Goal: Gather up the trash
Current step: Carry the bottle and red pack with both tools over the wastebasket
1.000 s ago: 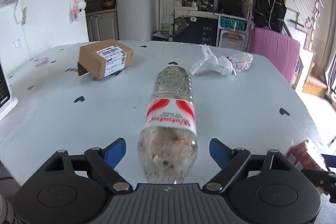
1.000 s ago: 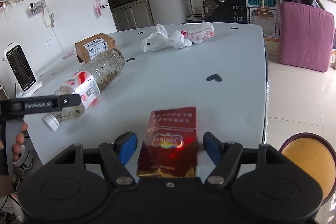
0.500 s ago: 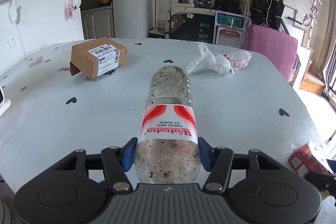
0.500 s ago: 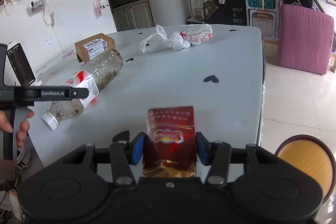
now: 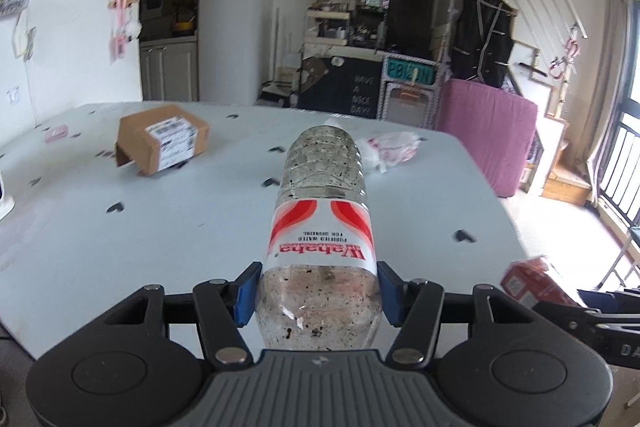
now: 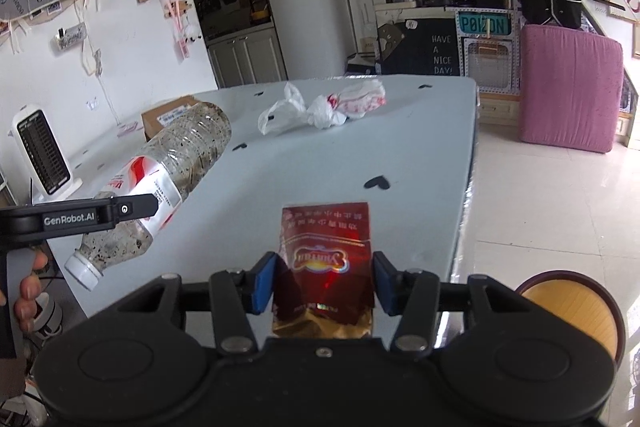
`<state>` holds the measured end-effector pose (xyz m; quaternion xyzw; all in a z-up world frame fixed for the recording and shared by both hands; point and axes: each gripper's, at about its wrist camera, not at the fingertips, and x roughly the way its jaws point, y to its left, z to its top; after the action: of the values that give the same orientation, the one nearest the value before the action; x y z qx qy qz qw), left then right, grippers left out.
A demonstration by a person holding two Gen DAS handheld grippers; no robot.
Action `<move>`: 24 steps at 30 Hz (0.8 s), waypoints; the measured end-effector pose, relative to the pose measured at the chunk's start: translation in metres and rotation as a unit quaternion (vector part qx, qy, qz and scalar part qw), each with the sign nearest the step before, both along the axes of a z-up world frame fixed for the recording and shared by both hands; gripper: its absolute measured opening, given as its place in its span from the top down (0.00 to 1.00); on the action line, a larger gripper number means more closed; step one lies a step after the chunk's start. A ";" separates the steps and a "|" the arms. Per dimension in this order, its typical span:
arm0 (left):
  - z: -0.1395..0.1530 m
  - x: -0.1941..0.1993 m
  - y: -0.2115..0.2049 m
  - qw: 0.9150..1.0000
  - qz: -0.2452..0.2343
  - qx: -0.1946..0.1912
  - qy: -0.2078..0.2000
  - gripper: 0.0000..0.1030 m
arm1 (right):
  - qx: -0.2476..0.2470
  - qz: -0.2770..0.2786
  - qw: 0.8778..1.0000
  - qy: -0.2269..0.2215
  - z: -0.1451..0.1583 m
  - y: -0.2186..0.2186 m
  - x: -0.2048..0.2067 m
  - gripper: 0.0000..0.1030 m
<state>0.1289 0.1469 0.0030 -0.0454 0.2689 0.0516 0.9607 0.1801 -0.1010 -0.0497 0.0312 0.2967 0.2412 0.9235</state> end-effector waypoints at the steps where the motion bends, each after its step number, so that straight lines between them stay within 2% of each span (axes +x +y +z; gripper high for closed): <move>1: 0.003 -0.001 -0.006 1.000 -0.004 0.000 -0.002 0.43 | 0.002 -0.003 1.000 -0.001 0.002 -0.004 -0.001 0.51; 13: 0.021 -0.009 -0.077 0.999 -0.046 -0.011 -0.017 0.43 | 0.013 -0.056 0.998 -0.018 0.021 -0.072 -0.019 0.50; 24: 0.008 0.005 -0.162 0.993 -0.118 -0.019 0.006 0.43 | 0.016 -0.116 0.993 -0.011 0.013 -0.151 -0.031 0.50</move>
<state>0.1342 -0.0147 0.0114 -0.0307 0.2792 -0.0672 0.9574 0.1495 -0.2519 -0.0370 0.0772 0.2769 0.1372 0.9479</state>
